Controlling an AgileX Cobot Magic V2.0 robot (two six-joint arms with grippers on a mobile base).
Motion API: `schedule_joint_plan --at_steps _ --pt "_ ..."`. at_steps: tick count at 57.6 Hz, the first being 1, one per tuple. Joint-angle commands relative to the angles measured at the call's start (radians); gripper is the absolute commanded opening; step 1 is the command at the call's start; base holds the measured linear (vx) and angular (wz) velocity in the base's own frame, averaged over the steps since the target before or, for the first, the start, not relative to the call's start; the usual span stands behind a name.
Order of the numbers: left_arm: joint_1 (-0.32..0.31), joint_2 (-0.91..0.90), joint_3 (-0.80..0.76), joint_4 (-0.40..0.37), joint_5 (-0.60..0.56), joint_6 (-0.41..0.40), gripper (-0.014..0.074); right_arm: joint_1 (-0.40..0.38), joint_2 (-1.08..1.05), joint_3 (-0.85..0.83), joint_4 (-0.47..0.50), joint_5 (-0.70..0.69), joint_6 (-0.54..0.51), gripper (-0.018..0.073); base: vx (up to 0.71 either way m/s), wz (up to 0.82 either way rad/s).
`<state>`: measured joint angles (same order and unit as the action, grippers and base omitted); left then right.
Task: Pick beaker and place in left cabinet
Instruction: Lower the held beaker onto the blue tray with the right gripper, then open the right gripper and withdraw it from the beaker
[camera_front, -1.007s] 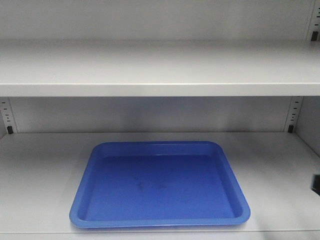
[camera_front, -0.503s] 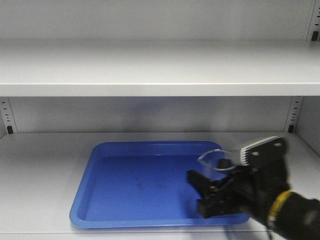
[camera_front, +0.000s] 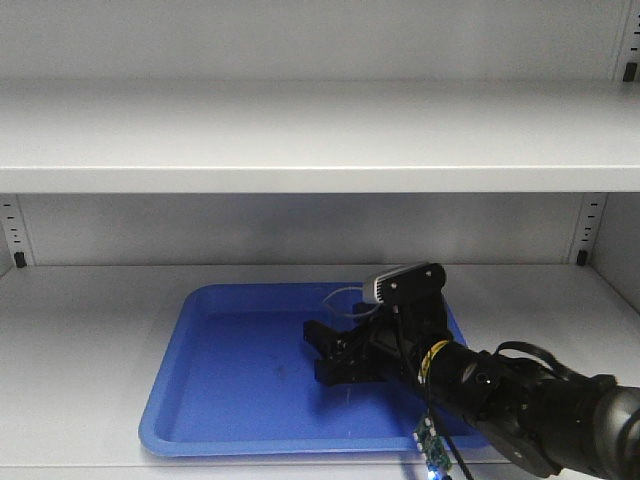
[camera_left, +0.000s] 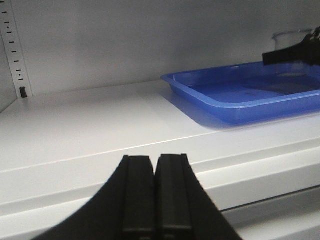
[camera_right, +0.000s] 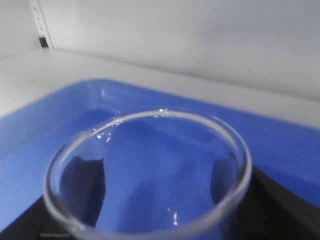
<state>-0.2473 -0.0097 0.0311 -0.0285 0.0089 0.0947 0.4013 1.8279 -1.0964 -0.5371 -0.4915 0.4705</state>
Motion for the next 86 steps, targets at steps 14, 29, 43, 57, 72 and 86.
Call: schedule_joint_plan --at_steps 14,29,43,57,72,86 --pt "-0.006 -0.017 0.016 -0.008 -0.084 -0.003 0.0001 -0.001 -0.031 -0.038 0.013 -0.093 -0.005 0.0095 0.0 0.0" --pt "-0.006 -0.017 0.016 -0.008 -0.084 -0.003 0.0001 -0.001 -0.031 -0.038 0.013 -0.091 0.0 0.0335 0.0 0.0" --pt "-0.006 -0.017 0.016 -0.008 -0.084 -0.003 0.0001 -0.001 -0.031 -0.038 0.013 -0.09 0.0 0.0579 0.0 0.0" --pt "-0.006 -0.017 0.016 -0.008 -0.084 -0.003 0.0001 -0.001 -0.055 -0.038 0.013 -0.082 0.0 0.0626 0.0 0.0" --pt "-0.006 -0.017 0.016 -0.008 -0.084 -0.003 0.0001 -0.001 -0.154 -0.038 0.011 -0.067 0.0 0.0599 0.0 0.0" --pt "-0.006 -0.017 0.016 -0.008 -0.084 -0.003 0.0001 -0.001 -0.243 -0.038 0.006 -0.016 0.0 0.0552 0.0 0.0"
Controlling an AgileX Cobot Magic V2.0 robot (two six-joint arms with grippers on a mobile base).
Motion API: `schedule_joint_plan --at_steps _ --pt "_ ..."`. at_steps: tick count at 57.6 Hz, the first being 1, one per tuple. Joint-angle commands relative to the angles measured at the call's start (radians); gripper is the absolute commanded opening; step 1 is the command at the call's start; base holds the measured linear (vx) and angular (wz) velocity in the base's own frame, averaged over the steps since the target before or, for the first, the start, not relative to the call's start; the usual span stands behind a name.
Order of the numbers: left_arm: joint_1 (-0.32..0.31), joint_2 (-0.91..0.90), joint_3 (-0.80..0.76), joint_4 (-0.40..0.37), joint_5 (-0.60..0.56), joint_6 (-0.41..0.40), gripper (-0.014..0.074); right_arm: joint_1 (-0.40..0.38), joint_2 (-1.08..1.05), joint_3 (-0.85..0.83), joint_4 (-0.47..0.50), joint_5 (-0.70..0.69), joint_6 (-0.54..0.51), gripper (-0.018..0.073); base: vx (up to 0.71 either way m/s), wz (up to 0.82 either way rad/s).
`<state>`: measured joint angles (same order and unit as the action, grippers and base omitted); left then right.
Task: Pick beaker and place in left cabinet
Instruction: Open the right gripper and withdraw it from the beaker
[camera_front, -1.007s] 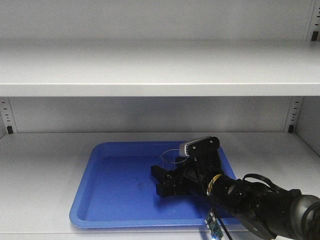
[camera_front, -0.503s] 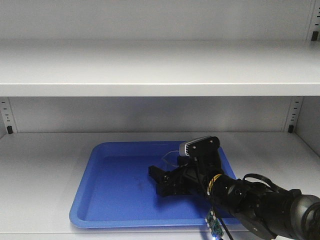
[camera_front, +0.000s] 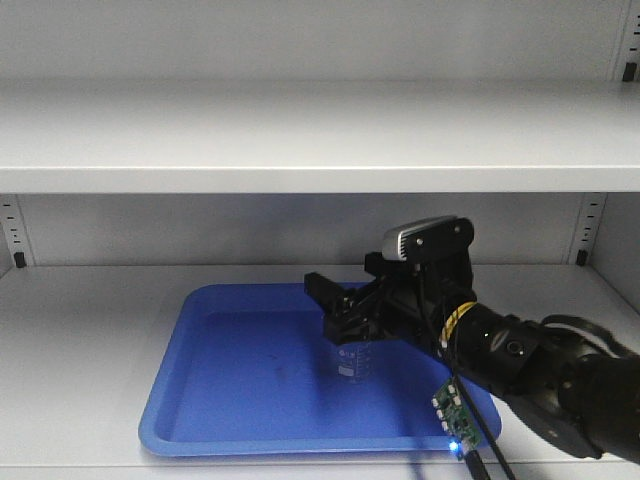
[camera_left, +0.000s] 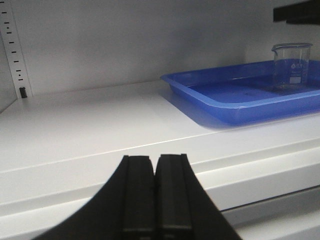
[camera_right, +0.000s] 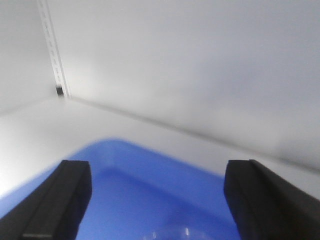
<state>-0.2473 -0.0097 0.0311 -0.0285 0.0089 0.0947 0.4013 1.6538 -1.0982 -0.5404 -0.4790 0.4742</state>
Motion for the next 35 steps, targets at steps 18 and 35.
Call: schedule_joint_plan --at_steps 18,35 --pt "-0.006 -0.017 0.016 -0.008 -0.084 -0.003 0.0001 0.0 -0.239 0.102 0.009 0.121 0.009 -0.0016 0.0 0.0" --pt "-0.006 -0.017 0.016 -0.008 -0.084 -0.003 0.0001 0.0 -0.505 0.4 0.009 0.137 0.009 -0.0008 0.0 0.0"
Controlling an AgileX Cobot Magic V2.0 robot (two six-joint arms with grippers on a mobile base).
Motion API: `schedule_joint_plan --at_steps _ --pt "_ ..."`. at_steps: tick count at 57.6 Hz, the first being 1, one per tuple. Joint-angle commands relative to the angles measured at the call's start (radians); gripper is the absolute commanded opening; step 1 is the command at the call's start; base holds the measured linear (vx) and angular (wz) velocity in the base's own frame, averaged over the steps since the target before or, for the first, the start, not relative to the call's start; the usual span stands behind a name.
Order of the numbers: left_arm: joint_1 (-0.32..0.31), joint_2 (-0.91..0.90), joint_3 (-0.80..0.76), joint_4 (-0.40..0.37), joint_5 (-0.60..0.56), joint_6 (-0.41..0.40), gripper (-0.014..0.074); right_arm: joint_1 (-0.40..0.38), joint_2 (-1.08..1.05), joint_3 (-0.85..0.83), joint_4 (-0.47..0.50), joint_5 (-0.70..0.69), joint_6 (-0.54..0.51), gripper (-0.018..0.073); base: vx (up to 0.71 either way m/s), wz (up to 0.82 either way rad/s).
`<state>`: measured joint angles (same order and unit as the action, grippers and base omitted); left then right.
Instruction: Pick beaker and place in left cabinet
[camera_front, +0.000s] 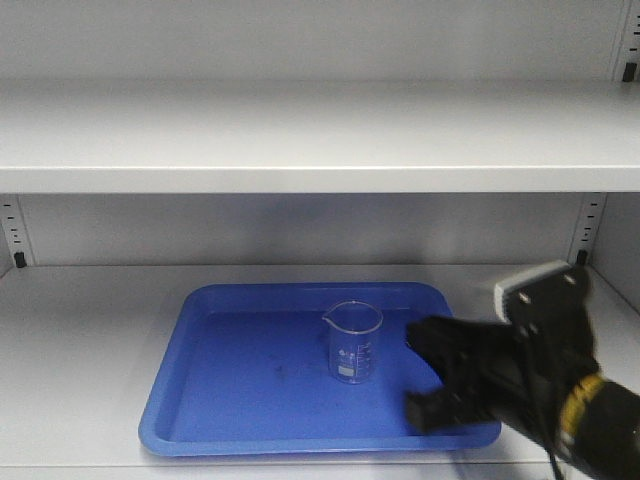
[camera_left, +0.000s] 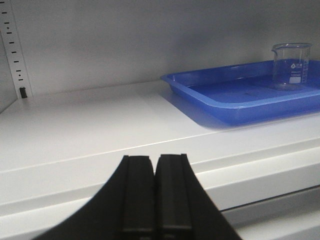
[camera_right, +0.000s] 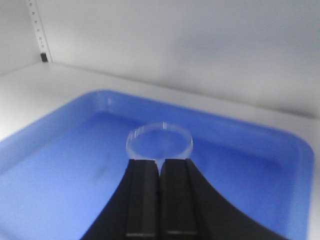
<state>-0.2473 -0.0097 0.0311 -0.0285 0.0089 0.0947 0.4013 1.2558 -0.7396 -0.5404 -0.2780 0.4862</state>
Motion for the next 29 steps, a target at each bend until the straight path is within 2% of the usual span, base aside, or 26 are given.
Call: schedule_joint_plan --at_steps 1,15,29 --pt "-0.006 -0.017 0.016 -0.008 -0.084 -0.003 0.0001 0.0 -0.121 0.053 0.009 -0.063 -0.003 -0.0008 0.0 0.0" --pt "-0.006 -0.017 0.016 -0.008 -0.084 -0.003 0.0001 0.0 -0.313 0.209 0.009 -0.055 -0.003 -0.0008 0.0 0.0" --pt "-0.006 -0.017 0.016 -0.008 -0.084 -0.003 0.0001 0.0 -0.347 0.288 0.009 -0.053 -0.003 -0.0008 0.0 0.0"
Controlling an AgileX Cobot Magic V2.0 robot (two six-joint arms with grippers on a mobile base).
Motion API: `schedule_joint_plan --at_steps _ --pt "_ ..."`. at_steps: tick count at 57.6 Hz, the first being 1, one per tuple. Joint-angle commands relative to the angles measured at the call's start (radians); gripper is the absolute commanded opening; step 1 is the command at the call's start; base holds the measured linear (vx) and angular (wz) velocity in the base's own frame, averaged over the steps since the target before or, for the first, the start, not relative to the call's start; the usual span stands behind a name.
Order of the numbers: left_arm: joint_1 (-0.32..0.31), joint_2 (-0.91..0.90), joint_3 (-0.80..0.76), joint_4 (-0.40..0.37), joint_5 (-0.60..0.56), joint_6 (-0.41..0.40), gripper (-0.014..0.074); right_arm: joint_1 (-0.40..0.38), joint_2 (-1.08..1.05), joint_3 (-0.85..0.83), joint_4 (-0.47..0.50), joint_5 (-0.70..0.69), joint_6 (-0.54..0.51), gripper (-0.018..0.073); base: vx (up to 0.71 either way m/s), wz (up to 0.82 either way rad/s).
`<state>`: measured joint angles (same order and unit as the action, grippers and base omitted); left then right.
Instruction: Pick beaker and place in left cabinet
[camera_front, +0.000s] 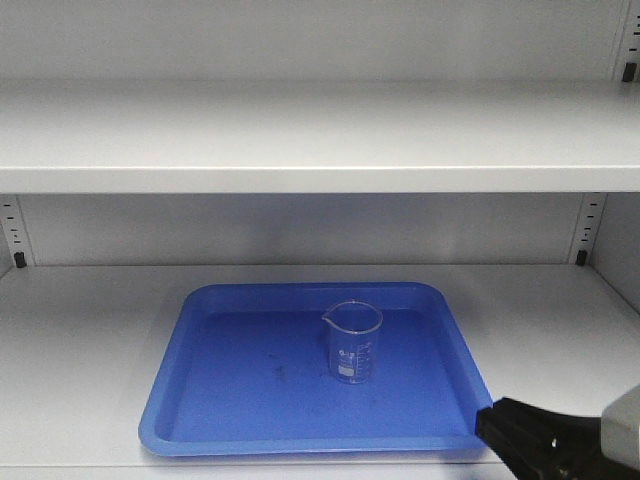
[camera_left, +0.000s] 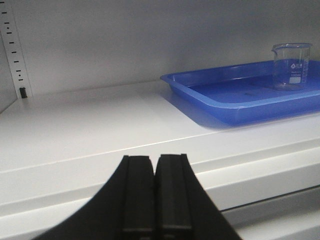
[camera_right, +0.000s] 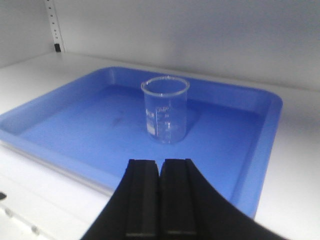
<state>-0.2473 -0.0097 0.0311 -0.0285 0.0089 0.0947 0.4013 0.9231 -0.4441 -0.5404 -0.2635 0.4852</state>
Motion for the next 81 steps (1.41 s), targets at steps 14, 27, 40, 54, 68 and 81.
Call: schedule_joint_plan --at_steps 14,27,40,54,68,81 --pt "-0.006 -0.017 0.016 -0.008 -0.084 -0.003 0.0001 -0.001 -0.014 0.004 0.012 -0.035 -0.002 -0.0008 0.0 0.0" --pt "-0.006 -0.017 0.016 -0.008 -0.084 -0.003 0.0001 0.0 -0.014 0.004 0.082 -0.043 0.131 -0.0008 0.0 0.0" --pt "-0.006 -0.017 0.016 -0.008 -0.084 -0.003 0.0001 -0.004 -0.099 0.004 0.232 0.053 0.015 -0.0008 0.0 0.0" --pt "-0.006 -0.017 0.016 -0.008 -0.084 -0.003 0.0001 -0.126 -0.267 0.004 0.601 0.243 -0.415 -0.0008 0.0 0.0" --pt "-0.006 -0.017 0.016 -0.008 -0.084 -0.003 0.0001 -0.325 -0.46 0.076 0.554 0.31 -0.406 -0.0008 0.0 0.0" --pt "-0.006 -0.017 0.016 -0.008 -0.084 -0.003 0.0001 -0.365 -0.715 0.329 0.54 0.195 -0.406 -0.0008 0.0 0.0"
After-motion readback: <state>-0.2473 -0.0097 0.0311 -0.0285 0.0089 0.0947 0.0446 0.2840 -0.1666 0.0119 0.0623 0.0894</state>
